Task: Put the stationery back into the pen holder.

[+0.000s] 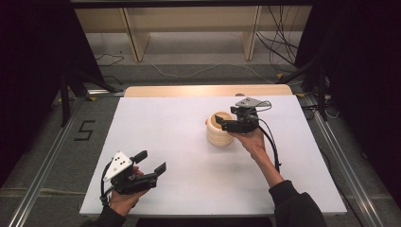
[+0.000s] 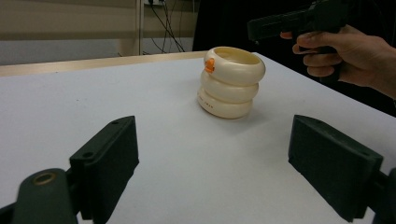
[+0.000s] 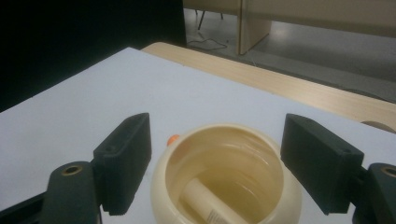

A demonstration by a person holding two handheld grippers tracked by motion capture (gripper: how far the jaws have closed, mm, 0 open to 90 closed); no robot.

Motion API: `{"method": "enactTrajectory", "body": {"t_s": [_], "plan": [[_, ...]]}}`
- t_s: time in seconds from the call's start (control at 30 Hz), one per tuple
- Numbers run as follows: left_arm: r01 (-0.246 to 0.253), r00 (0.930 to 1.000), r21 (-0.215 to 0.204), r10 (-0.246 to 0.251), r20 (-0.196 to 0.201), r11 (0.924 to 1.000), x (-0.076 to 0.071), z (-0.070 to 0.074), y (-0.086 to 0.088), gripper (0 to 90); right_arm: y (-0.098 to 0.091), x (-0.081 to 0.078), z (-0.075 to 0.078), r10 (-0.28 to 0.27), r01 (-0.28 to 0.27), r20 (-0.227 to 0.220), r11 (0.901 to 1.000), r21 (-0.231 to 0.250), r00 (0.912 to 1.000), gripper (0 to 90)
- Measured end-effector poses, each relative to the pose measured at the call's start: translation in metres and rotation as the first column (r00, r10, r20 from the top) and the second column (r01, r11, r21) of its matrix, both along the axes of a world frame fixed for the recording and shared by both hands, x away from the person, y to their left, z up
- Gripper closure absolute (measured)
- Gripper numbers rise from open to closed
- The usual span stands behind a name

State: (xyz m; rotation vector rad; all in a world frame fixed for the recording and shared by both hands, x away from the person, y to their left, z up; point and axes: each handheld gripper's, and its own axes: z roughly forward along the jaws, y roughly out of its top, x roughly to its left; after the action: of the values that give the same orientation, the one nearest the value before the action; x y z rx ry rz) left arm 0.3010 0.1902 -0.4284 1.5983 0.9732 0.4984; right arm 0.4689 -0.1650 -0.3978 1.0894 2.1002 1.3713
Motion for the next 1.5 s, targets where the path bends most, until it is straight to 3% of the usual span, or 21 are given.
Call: {"method": "enactTrajectory", "body": {"t_s": [0.73, 1.5], "plan": [[0.004, 1.0, 0.0, -0.004, -0.003, 1.0, 0.0, 0.0, -0.001, 15.1, -0.003, -0.008, 0.007, 0.04, -0.039, -0.011, 0.9985, 0.039, 0.9992, 18.4], [0.006, 1.0, 0.004, -0.006, -0.003, 1.0, 0.0, 0.0, -0.001, 15.1, -0.01, -0.044, 0.019, 0.086, -0.087, 0.023, 0.9956, 0.034, 0.996, 16.2]]}}
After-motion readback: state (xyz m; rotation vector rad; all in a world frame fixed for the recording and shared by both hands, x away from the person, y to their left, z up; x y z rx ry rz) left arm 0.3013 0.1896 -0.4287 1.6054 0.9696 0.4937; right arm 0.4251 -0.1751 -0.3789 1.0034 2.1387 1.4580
